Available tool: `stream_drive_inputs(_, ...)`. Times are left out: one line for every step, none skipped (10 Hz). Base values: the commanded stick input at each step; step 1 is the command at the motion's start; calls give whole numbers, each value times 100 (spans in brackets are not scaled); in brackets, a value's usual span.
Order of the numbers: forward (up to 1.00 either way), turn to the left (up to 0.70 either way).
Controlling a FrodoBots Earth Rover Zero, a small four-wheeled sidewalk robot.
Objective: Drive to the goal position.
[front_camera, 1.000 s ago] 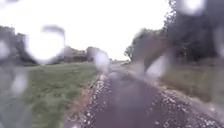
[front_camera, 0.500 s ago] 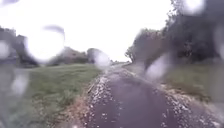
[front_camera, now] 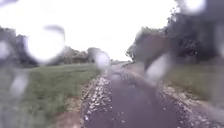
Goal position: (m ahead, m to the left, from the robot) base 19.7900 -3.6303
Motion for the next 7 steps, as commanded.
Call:
stream_drive_inputs(70,-14)
stream_drive_inputs(70,-14)
stream_drive_inputs(70,-14)
stream_drive_inputs(70,-14)
stream_drive_inputs(70,-14)
stream_drive_inputs(70,-14)
stream_drive_inputs(70,-12)
